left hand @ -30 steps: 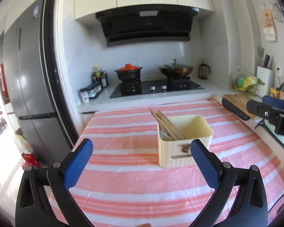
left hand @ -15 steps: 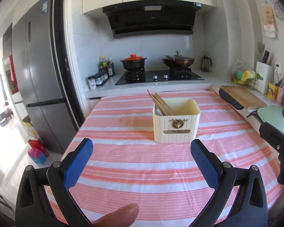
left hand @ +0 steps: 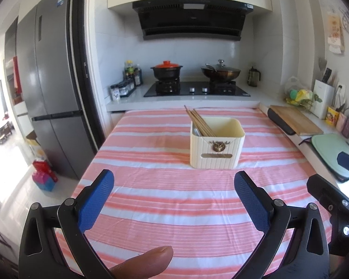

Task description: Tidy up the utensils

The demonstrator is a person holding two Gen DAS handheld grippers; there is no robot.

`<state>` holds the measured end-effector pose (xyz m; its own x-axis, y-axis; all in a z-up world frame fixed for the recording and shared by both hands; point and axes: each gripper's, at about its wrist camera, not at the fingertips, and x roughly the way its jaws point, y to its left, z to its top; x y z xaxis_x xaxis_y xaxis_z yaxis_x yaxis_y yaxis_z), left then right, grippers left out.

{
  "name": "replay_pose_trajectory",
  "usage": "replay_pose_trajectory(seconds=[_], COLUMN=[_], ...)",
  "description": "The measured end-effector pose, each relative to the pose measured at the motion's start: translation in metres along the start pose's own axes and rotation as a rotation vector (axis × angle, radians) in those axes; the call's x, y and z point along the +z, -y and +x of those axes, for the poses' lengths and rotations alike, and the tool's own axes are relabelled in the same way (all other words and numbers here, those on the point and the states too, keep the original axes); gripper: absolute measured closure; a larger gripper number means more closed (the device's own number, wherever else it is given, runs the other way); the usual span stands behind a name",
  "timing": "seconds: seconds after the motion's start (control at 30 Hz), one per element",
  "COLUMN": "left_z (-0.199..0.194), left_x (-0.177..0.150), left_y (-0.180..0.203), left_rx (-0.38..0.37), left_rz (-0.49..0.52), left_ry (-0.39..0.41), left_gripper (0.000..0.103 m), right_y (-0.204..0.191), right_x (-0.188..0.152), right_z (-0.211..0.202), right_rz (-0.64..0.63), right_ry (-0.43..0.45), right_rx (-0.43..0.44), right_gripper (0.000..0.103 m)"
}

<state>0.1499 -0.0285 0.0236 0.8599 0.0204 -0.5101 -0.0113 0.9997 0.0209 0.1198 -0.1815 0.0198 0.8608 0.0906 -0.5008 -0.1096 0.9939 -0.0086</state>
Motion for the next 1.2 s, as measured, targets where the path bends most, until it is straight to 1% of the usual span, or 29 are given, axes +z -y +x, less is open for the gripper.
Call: replay_pose_trajectory(seconds=[0.1, 0.3, 0.47, 0.63, 0.8, 0.97, 1.2], left_z=[0.001, 0.002, 0.004, 0.005, 0.005, 0.006, 0.008], left_x=[0.001, 0.001, 0.001, 0.001, 0.001, 0.0, -0.003], left_y=[-0.003, -0.012, -0.011, -0.008, -0.007, -0.01, -0.011], left_rx=[-0.002, 0.014, 0.034, 0.024, 0.037, 0.032, 0.053], left_rz=[-0.011, -0.038, -0.028, -0.024, -0.019, -0.029, -0.021], left_ry=[-0.012, -0.028, -0.029, -0.037, -0.039, -0.046, -0.049], left_gripper=[0.0, 0.0, 0.0, 0.0, 0.0, 0.0, 0.0], right_y=[-0.001, -0.004, -0.006, -0.006, -0.006, -0.006, -0.008], right_x=[0.001, 0.007, 0.008, 0.009, 0.009, 0.007, 0.005], right_z=[-0.002, -0.008, -0.012, -0.013, -0.013, -0.012, -0.011], right_rz=[0.007, 0.006, -0.011, -0.011, -0.007, -0.005, -0.012], right_ry=[0.0, 0.018, 0.036, 0.034, 0.021, 0.007, 0.002], right_rx=[-0.005, -0.042, -0.084, -0.083, -0.074, -0.07, -0.071], right_gripper=[0.001, 0.001, 0.001, 0.001, 0.001, 0.001, 0.001])
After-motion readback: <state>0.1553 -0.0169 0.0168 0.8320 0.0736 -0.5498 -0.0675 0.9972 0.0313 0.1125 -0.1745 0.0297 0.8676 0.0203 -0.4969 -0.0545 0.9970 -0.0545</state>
